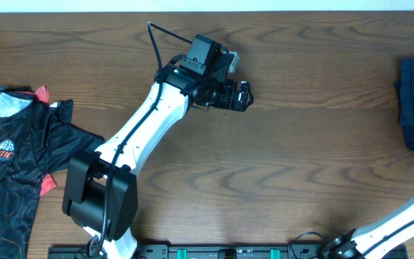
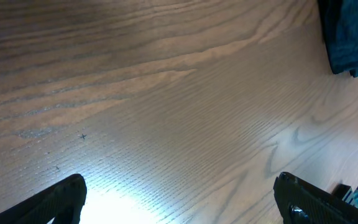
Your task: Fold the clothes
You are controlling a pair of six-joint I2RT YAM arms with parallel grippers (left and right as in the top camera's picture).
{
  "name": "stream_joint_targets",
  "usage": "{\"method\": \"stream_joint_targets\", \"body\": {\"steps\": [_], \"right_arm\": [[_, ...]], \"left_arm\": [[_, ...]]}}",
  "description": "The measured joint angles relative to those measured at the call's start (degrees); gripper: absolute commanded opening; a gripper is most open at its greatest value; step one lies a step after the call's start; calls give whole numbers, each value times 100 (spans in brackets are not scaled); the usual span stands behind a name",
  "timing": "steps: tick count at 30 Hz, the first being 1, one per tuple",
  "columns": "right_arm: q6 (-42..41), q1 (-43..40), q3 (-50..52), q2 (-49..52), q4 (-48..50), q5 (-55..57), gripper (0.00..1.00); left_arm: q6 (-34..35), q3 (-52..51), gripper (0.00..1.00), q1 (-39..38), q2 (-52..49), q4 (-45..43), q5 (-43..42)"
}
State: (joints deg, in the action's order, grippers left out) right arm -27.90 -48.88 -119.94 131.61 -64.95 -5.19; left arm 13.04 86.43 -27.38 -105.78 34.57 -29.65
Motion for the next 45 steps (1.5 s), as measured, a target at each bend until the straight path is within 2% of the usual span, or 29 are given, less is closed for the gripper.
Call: {"method": "stream_joint_targets", "body": {"steps": [5, 8, 11, 15, 17, 26, 33, 39, 45], "right_arm": [[48, 216, 4, -542, -85, -409, 20], [70, 413, 4, -1180, -192, -529, 51], [122, 612, 2, -1878, -369, -599, 63], [177, 852, -20, -2697, -678, -678, 92], [273, 960, -24, -3016, -870, -691, 97], [605, 1598, -22, -3901, -1794, -702, 99], [1038, 2199, -22, -4188, -1950, -608, 99], [1169, 2321, -35, -3362, -1987, -162, 99], [1303, 2321, -26, -1784, -1185, 101, 99]], "left_arm": [[-24, -7, 98, 103, 76, -9, 2], [-133, -46, 98, 192, 337, 7, 2], [-260, -52, 98, 282, 820, 111, 28], [-455, -55, 98, 376, 1746, 452, 278], [-540, -52, 98, 404, 2243, 699, 507], [-651, -52, 98, 409, 3744, 1958, 1530], [-691, -52, 98, 409, 4118, 2151, 1720], [-693, -52, 98, 409, 3617, 2184, 1561], [-693, -52, 98, 407, 2889, 2179, 1329]]}}
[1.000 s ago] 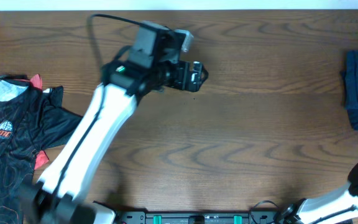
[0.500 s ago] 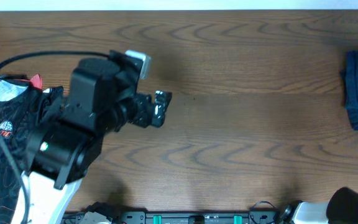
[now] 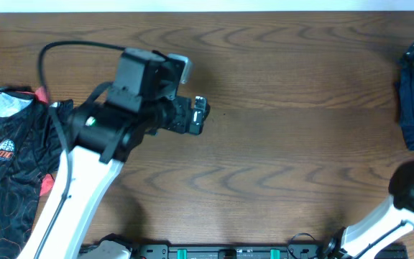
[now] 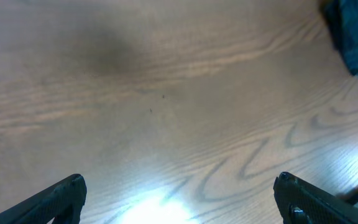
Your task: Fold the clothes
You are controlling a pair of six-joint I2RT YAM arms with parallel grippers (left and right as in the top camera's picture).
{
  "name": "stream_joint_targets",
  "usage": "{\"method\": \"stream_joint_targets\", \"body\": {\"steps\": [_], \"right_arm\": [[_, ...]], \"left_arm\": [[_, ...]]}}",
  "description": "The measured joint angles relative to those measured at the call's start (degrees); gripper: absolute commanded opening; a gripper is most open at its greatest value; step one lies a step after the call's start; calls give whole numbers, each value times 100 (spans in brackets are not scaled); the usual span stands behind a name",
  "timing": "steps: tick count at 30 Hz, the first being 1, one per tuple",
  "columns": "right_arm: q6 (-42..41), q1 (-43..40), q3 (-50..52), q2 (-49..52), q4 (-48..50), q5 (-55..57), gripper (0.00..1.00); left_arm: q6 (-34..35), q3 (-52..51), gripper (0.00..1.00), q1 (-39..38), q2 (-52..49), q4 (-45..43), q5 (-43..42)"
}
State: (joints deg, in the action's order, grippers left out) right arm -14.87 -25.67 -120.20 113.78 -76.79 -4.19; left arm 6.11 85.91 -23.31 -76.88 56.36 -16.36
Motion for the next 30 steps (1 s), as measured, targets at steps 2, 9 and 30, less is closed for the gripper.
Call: {"method": "stream_joint_targets", "body": {"steps": [2, 9, 30], "right_arm": [[39, 0, 7, 468, 321, 66, 99], [44, -31, 37, 1187, 1167, 551, 99], [-166, -1694, 37, 1569, 1707, 822, 19]], "left_arm": [[0, 0, 98, 2, -289, -24, -22], [-2, -2, 98, 2, -1119, -326, -199], [2, -2, 98, 0, -1849, -584, -933]]}}
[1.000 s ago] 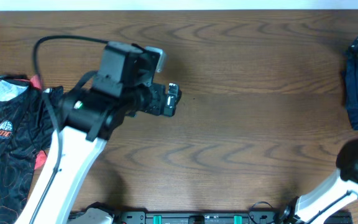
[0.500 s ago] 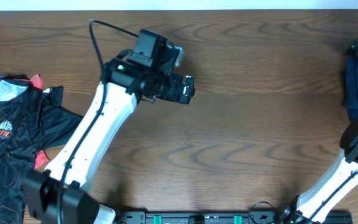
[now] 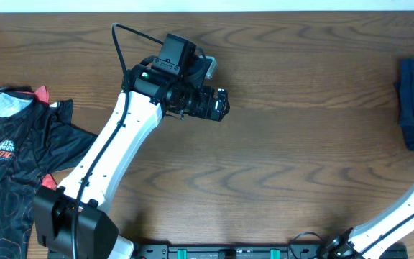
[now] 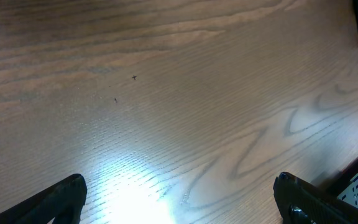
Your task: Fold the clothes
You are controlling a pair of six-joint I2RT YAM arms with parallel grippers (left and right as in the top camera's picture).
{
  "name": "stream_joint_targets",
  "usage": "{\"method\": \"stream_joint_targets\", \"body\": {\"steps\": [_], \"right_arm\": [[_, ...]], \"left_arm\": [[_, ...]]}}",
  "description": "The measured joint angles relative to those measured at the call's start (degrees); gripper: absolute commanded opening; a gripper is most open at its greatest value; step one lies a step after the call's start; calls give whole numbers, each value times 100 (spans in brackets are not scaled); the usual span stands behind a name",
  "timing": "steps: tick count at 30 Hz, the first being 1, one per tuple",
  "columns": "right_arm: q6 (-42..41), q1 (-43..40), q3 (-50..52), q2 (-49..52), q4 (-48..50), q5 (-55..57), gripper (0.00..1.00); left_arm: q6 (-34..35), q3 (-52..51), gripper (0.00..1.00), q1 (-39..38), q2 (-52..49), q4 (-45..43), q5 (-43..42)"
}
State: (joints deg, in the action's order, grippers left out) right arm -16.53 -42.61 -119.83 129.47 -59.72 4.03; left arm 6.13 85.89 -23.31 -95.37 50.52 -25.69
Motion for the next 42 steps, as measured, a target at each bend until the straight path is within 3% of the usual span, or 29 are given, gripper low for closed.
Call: {"method": "stream_joint_targets", "body": {"steps": [9, 15, 25, 42], "right_arm": [[-57, 42, 0, 431, 39, -107, 14], [-236, 42, 0, 431, 133, -61, 5], [-546, -94, 0, 428, 133, 348, 4], [-763, -1071, 0, -2, 192, 549, 5]], "left_arm": [[0, 0, 98, 0, 0, 0, -140], [0, 0, 98, 0, 0, 0, -140], [2, 0, 98, 0, 0, -2, -140], [0, 0, 98, 0, 0, -243, -140]]}}
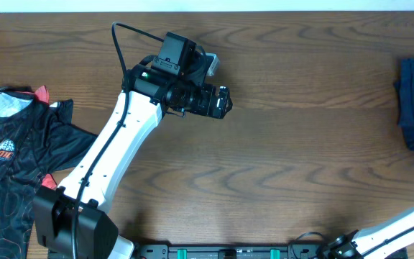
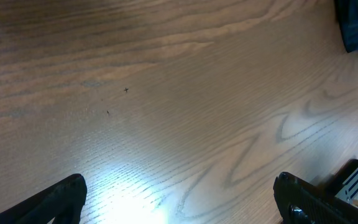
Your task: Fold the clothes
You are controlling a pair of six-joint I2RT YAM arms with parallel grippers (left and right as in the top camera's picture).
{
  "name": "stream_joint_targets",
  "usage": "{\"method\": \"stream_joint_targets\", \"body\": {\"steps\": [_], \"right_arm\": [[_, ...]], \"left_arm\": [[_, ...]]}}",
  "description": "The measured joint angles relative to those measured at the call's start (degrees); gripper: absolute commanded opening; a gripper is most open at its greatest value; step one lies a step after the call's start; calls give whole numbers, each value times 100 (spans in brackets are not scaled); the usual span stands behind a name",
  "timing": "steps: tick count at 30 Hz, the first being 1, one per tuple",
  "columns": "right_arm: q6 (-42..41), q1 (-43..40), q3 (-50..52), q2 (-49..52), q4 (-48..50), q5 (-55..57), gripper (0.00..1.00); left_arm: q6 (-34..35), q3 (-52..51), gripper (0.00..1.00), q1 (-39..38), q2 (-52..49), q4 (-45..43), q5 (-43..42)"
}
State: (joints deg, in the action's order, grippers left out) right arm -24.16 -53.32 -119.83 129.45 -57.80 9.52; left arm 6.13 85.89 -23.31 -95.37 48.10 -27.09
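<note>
A black shirt (image 1: 13, 165) with red line print and a white collar lies spread at the table's left edge. A folded dark blue garment rests at the right edge, also showing as the blue garment (image 2: 356, 25) in the left wrist view's top right corner. My left gripper (image 1: 223, 102) hovers over bare wood at the upper middle, pointing right, open with nothing between its fingertips (image 2: 64, 196). Only a strip of the right arm (image 1: 401, 223) shows at the bottom right; its gripper is out of view.
The brown wooden table (image 1: 286, 158) stretches between the two garments. A black rail with green clips (image 1: 228, 252) runs along the front edge. The left arm's base (image 1: 70, 223) stands at the front left, near the shirt.
My left gripper has shifted very slightly to the right and stays open. The right arm's visible part sits lower at the bottom right corner.
At first my open left gripper hung over the upper middle of the table. It was then farther left, nearer the shirt, while the right arm rose at the right edge by the blue garment. Later it was back near the middle, where it remains.
</note>
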Motion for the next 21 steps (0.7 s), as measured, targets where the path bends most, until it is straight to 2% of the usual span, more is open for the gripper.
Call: {"method": "stream_joint_targets", "body": {"steps": [11, 17, 18, 19, 21], "right_arm": [[0, -2, 0, -59, -2, -245, 5], [-2, 107, 0, -660, -17, -529, 12], [-11, 153, 0, -855, -28, -601, 17], [-33, 201, 0, -1054, -48, -658, 27], [-35, 289, 0, -1488, -136, -811, 56]], "left_arm": [[0, 0, 98, 0, 0, -59, 0], [0, 0, 98, 0, 0, -59, 0], [0, 0, 98, 0, 0, -57, 0], [0, 0, 98, 0, 9, -59, 0], [-2, 0, 98, 0, 55, -57, 4]]}}
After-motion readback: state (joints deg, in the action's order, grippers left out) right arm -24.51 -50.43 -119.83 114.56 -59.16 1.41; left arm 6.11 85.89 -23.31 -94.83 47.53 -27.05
